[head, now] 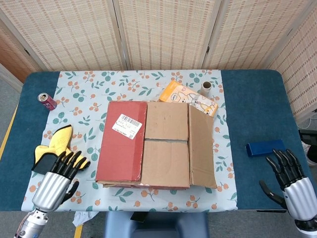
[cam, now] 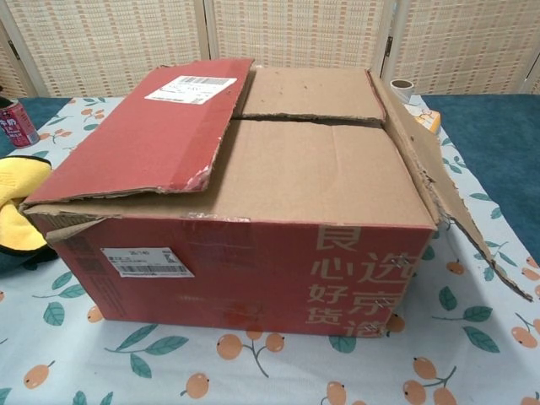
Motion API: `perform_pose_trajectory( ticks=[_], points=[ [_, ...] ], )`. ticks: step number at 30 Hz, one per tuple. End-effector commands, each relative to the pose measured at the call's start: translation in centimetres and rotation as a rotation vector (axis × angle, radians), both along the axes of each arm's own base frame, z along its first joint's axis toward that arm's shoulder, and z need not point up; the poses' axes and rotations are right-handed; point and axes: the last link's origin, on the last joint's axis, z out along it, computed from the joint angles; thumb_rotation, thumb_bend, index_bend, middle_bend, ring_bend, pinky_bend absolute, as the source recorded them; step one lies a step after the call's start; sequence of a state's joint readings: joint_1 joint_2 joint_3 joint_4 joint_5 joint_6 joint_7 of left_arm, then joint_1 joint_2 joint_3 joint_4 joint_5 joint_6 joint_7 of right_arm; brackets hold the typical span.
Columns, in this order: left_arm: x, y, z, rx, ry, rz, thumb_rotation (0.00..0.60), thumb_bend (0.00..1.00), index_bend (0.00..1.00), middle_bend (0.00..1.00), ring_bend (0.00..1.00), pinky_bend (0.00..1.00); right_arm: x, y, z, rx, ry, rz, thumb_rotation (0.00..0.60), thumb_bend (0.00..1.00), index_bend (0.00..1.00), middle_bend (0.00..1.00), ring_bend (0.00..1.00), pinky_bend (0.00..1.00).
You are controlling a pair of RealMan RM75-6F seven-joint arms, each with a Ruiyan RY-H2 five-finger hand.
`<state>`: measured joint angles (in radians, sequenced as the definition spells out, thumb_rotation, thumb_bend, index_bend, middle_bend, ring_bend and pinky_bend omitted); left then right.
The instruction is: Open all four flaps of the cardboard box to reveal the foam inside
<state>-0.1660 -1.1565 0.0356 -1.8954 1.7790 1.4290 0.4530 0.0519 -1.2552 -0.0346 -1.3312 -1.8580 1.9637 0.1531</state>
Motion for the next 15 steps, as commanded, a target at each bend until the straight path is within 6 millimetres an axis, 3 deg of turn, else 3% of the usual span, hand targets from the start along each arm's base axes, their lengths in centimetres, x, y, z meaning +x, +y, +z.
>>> perform_pose_trajectory(
  ticks=[1, 15],
  points=[
    [2.4, -0.2, -0.8, -0.036, 0.021, -0.022, 0.6, 0.52, 0.0, 0.04, 0.02, 0.02, 0.0, 0.1, 0.1, -0.004, -0.005, 0.001, 0.6, 0.38, 0.0, 0.0, 0.0, 0.0],
    [7.9, 1.2, -3.1, -0.085, -0.004, -0.084, 0.6, 0.52, 0.0, 0.04, 0.01, 0.02, -0.3, -0.2, 0.6, 0.011, -0.014, -0.018, 0.6, 0.38, 0.0, 0.0, 0.0, 0.0]
  ],
)
